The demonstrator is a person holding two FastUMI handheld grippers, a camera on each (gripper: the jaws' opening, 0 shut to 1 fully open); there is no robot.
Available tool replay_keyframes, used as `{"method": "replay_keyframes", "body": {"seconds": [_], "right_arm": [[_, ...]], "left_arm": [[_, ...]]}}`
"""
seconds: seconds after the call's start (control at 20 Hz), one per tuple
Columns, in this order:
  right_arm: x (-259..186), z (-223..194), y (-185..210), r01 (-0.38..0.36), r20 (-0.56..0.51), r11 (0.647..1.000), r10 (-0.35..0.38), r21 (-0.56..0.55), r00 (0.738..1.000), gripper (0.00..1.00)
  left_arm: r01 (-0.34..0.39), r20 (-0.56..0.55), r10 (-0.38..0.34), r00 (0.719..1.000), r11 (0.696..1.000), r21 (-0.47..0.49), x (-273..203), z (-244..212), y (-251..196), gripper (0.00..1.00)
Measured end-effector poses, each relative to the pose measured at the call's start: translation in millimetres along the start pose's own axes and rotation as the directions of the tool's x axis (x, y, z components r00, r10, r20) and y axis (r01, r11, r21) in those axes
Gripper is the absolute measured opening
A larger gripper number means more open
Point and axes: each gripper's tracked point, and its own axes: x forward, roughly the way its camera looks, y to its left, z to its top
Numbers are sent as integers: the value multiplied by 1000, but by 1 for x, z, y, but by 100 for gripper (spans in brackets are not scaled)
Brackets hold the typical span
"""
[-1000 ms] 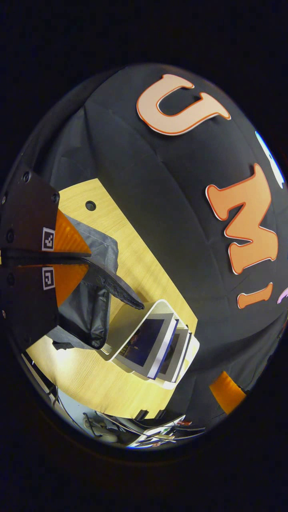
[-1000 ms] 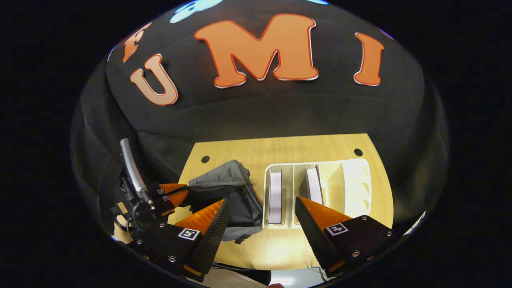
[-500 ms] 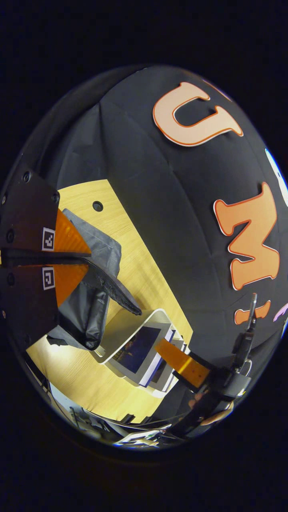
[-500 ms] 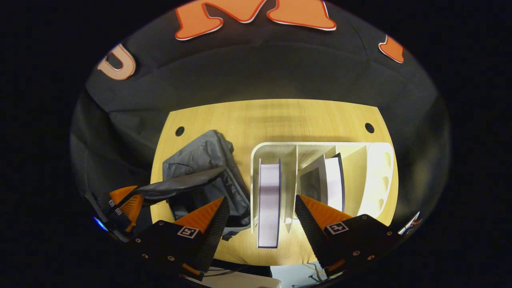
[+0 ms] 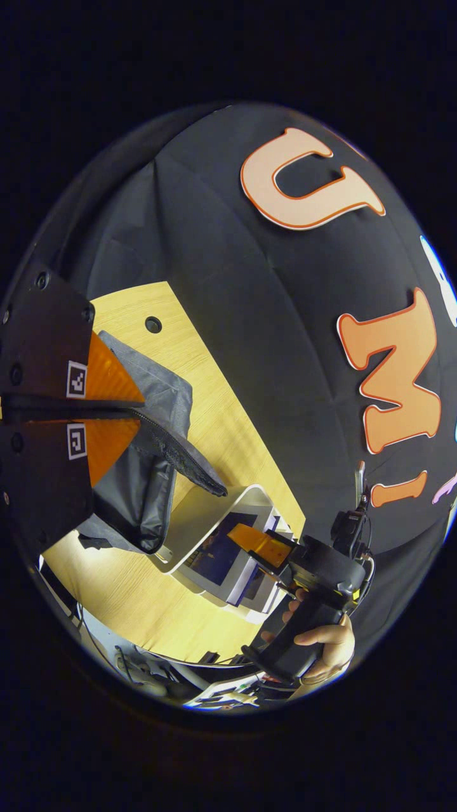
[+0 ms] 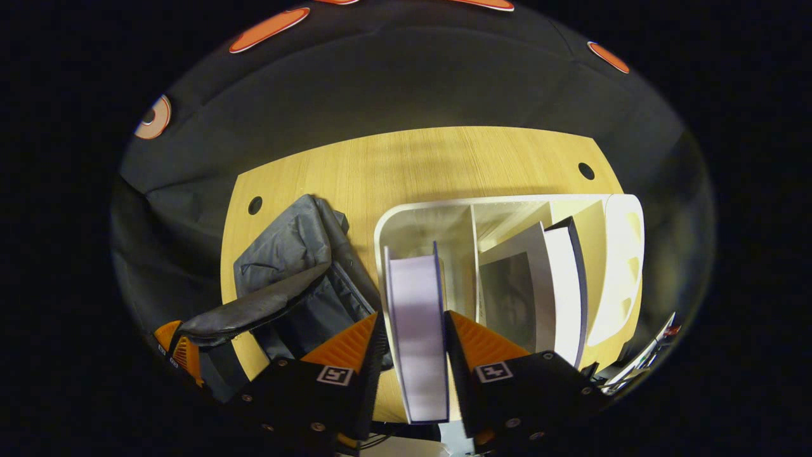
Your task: Open the schoolbag, grab two books from the bookshelf and put them into the schoolbag.
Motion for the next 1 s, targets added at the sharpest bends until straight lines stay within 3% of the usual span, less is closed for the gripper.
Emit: {"method": "replay_keyframes", "body": {"seconds": [0.1, 0.3, 0.35, 0.4, 0.65, 0.85, 0.95, 1.0], "right_arm": [[2, 2, -5, 25, 12, 1000, -25, -2, 1000, 41], [-4, 0, -7, 48, 15, 999, -48, 2, 999, 34], [-9, -1, -5, 41, 17, 999, -41, 0, 999, 42], [-16, -1, -2, 31, 19, 1000, -31, 1, 999, 32], [-57, 8, -2, 71, 73, 996, -67, -52, 995, 31], [-97, 9, 5, 48, 99, 998, -44, -31, 994, 31], [-123, 14, 1, 71, 138, 997, -65, -36, 988, 31], [-137, 17, 1, 72, 159, 997, -66, -32, 985, 31]], "left_arm": [[8, 8, -9, 1000, 1000, 6, 1, 3, 1, 1], [16, 11, -16, 1000, 1000, 3, 4, 2, 1, 1], [18, 10, -18, 1000, 1000, -2, 5, 1, 0, 1], [20, 10, -20, 1000, 1000, -7, 5, 1, 0, 1], [26, 18, -26, 1000, 1000, 1, 2, 1, -2, 0], [40, 22, -40, 999, 999, -8, 6, -1, -5, 0], [46, 25, -45, 999, 999, -7, 7, -2, -5, 1], [48, 26, -48, 998, 999, -5, 7, -2, -5, 5]]}}
